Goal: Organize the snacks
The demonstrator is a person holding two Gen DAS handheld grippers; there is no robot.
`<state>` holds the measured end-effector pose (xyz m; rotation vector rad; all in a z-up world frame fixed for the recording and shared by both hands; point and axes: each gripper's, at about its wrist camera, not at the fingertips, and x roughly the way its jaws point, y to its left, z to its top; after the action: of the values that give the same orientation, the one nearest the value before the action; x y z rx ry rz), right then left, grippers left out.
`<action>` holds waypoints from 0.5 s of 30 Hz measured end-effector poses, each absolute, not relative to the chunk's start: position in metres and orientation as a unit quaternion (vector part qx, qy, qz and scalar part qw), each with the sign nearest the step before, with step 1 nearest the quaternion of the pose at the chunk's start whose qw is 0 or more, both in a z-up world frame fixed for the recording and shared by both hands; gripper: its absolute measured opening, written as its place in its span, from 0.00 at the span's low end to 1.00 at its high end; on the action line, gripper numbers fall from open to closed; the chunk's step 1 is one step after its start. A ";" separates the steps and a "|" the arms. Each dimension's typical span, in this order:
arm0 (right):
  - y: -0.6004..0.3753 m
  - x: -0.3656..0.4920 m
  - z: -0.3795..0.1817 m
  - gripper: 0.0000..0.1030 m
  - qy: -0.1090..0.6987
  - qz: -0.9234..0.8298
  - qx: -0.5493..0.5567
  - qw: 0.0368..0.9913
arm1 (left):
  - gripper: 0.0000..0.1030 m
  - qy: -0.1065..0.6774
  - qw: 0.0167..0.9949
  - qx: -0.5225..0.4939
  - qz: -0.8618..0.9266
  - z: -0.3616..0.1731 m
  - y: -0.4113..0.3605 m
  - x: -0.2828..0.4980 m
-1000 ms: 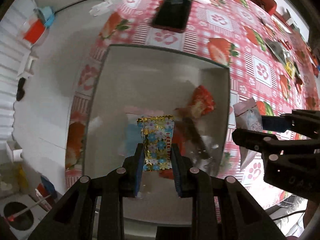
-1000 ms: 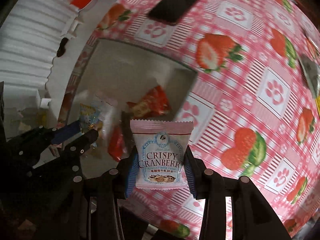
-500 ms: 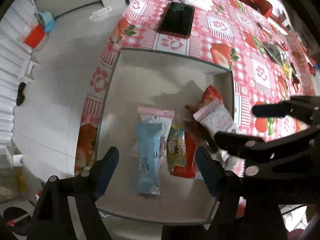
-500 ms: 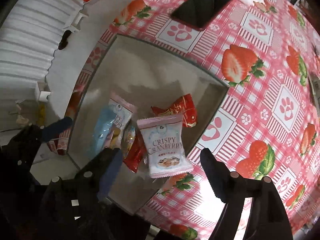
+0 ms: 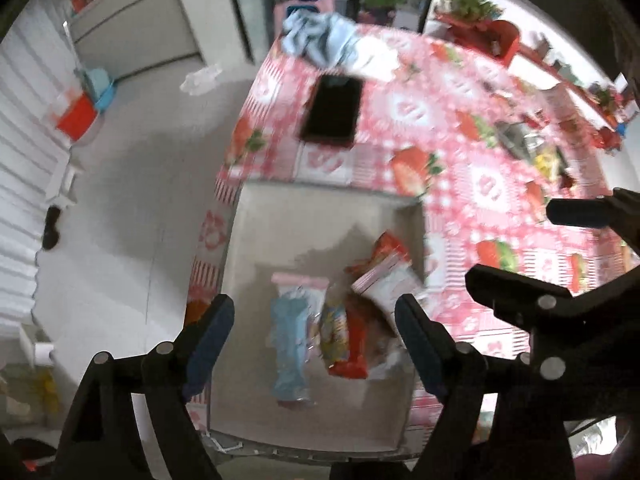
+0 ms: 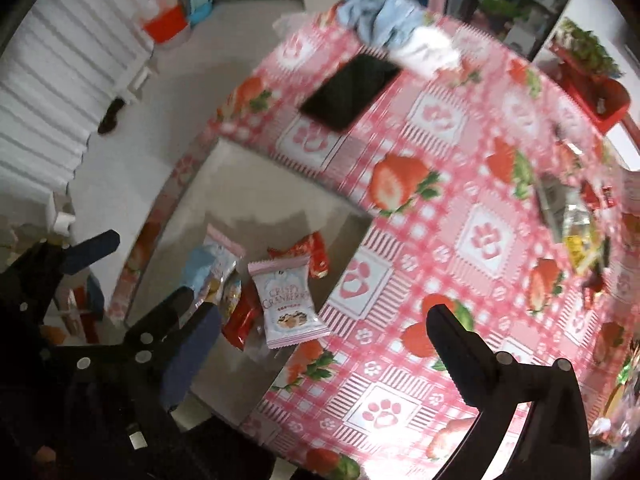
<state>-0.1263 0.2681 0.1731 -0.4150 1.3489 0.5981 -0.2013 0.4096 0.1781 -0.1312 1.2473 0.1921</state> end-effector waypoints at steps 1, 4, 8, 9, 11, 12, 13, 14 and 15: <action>0.263 -0.125 0.183 1.00 0.605 0.267 -0.177 0.729 | 0.83 0.579 0.809 -0.055 0.082 0.185 0.406 -0.198; 0.248 -0.119 0.204 1.00 0.603 0.259 -0.143 0.741 | 0.83 0.564 0.823 -0.035 0.058 0.209 0.393 -0.189; 0.225 -0.113 0.234 1.00 0.580 0.242 -0.102 0.771 | 0.83 0.556 0.831 -0.018 0.016 0.238 0.372 -0.175; 0.218 -0.112 0.244 1.00 0.569 0.234 -0.095 0.783 | 0.83 0.559 0.829 -0.021 0.000 0.245 0.366 -0.170; 0.204 -0.108 0.260 1.00 0.551 0.219 -0.083 0.801 | 0.83 0.548 0.836 -0.027 -0.021 0.257 0.356 -0.164; 0.194 -0.105 0.271 1.00 0.539 0.207 -0.075 0.813 | 0.83 0.539 0.842 -0.022 -0.025 0.265 0.350 -0.160; 0.186 -0.101 0.277 1.00 0.533 0.200 -0.069 0.819 | 0.84 0.527 0.849 -0.008 -0.023 0.274 0.341 -0.155; 0.176 -0.097 0.284 1.00 0.528 0.191 -0.061 0.825 | 0.84 0.519 0.854 0.004 -0.019 0.281 0.333 -0.151; 0.165 -0.094 0.291 1.00 0.522 0.179 -0.051 0.832 | 0.84 0.513 0.858 0.012 -0.017 0.288 0.326 -0.146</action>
<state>-0.0938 0.1651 0.2911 -0.1087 1.1071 0.3800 -0.1459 0.3256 0.2876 0.0252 1.0780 -0.0354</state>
